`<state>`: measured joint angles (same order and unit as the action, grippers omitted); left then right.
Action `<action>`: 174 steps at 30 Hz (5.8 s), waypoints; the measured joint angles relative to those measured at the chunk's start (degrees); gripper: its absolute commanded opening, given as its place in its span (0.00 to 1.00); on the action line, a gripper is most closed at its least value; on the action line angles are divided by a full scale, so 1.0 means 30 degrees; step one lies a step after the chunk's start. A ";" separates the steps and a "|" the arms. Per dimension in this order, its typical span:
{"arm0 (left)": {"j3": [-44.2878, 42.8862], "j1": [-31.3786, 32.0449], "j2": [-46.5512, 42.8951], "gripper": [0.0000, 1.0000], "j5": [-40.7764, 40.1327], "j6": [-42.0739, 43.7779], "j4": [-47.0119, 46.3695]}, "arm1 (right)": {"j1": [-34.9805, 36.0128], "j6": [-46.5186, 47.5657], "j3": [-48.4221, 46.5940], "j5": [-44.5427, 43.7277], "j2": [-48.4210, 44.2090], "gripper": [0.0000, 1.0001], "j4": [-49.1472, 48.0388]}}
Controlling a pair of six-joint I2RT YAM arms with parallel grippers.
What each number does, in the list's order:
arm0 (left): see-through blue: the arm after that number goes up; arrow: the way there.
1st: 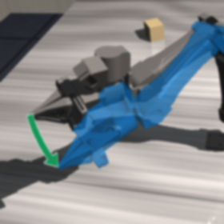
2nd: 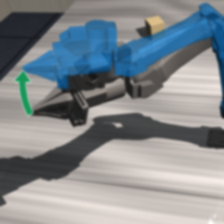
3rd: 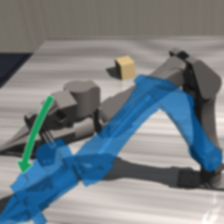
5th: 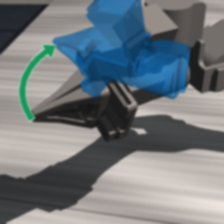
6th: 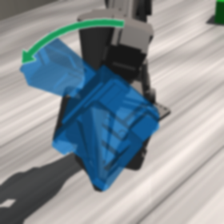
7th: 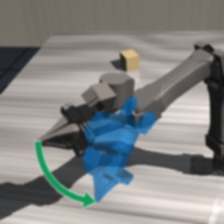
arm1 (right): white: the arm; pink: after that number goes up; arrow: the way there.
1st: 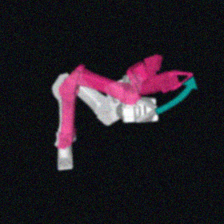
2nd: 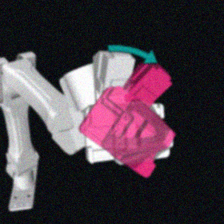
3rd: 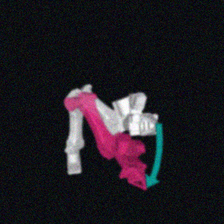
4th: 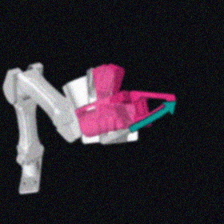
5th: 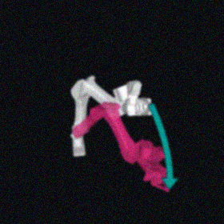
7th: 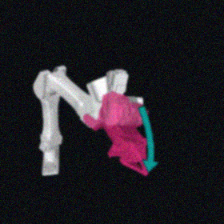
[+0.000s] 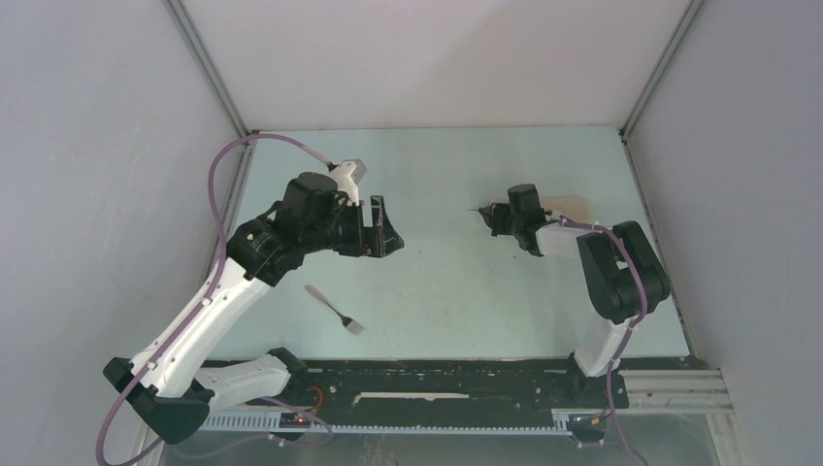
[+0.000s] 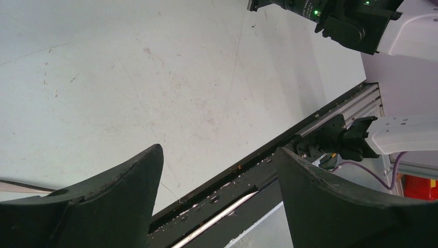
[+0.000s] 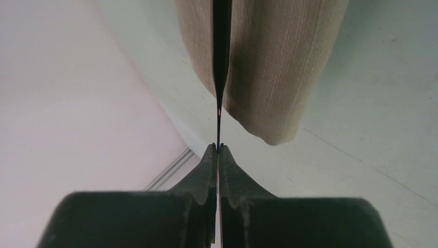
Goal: Fold the napkin into a case and place the utensils inside
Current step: Stuff the knife into the folded napkin, then pick up the fork from the corner of the board, then pass from the left arm to the right
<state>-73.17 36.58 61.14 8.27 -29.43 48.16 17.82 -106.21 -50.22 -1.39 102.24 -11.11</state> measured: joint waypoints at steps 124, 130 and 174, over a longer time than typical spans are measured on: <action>1.2757 -0.8918 0.3111 0.58 -0.4779 -1.6109 -0.1719 | 0.7242 2.9587 0.0947 0.7380 -1.0593 0.84 0.9428; 1.2699 -0.9071 0.4087 0.17 -0.3825 -1.6189 -0.2397 | 0.7176 2.8123 0.0947 0.8881 -0.9945 0.82 0.8342; 0.2310 0.1049 0.4983 0.00 -0.5756 -0.1166 -0.1865 | 0.8204 1.5059 0.0648 1.6764 -0.0204 0.32 -0.7257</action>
<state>-66.24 39.72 76.09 -8.99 -32.93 42.57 42.44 -61.04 -48.27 48.90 101.62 -32.88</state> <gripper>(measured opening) 0.015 0.323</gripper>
